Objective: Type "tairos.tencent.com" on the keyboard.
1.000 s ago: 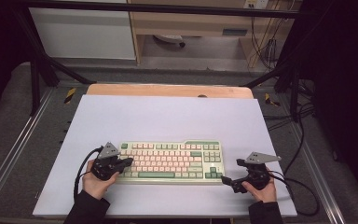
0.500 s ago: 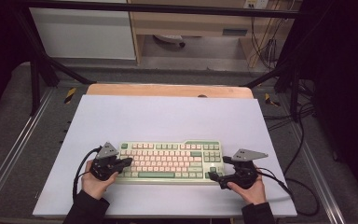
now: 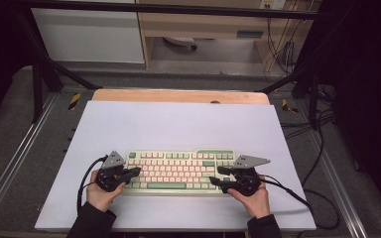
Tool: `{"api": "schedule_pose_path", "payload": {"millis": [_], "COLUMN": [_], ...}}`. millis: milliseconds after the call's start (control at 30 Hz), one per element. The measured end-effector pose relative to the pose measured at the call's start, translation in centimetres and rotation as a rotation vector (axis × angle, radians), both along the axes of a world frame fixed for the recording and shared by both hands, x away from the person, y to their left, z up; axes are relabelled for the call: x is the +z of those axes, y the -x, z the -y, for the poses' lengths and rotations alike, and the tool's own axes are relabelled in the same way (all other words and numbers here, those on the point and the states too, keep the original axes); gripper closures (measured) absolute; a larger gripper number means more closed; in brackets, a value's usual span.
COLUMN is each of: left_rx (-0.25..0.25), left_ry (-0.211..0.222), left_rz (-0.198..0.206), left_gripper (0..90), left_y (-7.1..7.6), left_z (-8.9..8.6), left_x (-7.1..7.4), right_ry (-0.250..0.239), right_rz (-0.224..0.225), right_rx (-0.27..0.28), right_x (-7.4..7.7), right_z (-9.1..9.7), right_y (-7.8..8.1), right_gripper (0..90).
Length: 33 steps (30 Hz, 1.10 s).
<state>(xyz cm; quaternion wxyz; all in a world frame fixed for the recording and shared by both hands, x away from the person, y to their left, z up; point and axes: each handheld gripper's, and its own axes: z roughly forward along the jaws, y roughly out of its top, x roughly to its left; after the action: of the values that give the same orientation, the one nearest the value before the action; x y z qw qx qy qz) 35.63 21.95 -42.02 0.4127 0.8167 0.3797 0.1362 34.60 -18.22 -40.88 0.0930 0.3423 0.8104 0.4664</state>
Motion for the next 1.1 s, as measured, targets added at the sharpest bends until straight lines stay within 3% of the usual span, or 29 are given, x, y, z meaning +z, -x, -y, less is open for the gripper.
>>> {"api": "schedule_pose_path", "payload": {"millis": [367, 633, 867, 1100], "left_rx": [-0.002, -0.001, -0.004, -0.002], "left_ry": [-0.001, 0.004, 0.002, 0.006], "left_rz": [-0.003, 0.002, -0.001, 0.0], "left_gripper": [90.0, 90.0, 90.0, 89.9], "left_y": [-0.1, 0.0, -0.1, -0.1], "left_z": [-0.1, -0.1, 0.0, -0.1], "left_x": [-0.1, 0.0, -0.1, -0.1], "right_ry": [0.017, 0.022, 0.004, 0.024], "right_rz": [0.007, -0.014, -0.031, -0.044], "right_rx": [0.02, 0.039, 0.04, 0.024], "right_x": [0.4, 0.3, 0.3, -0.3], "right_z": [-2.3, -4.4, -6.0, -8.3], "right_y": [-0.5, -1.0, -1.7, -2.9], "right_gripper": [68.2, 80.8, 87.7, 90.0]}}
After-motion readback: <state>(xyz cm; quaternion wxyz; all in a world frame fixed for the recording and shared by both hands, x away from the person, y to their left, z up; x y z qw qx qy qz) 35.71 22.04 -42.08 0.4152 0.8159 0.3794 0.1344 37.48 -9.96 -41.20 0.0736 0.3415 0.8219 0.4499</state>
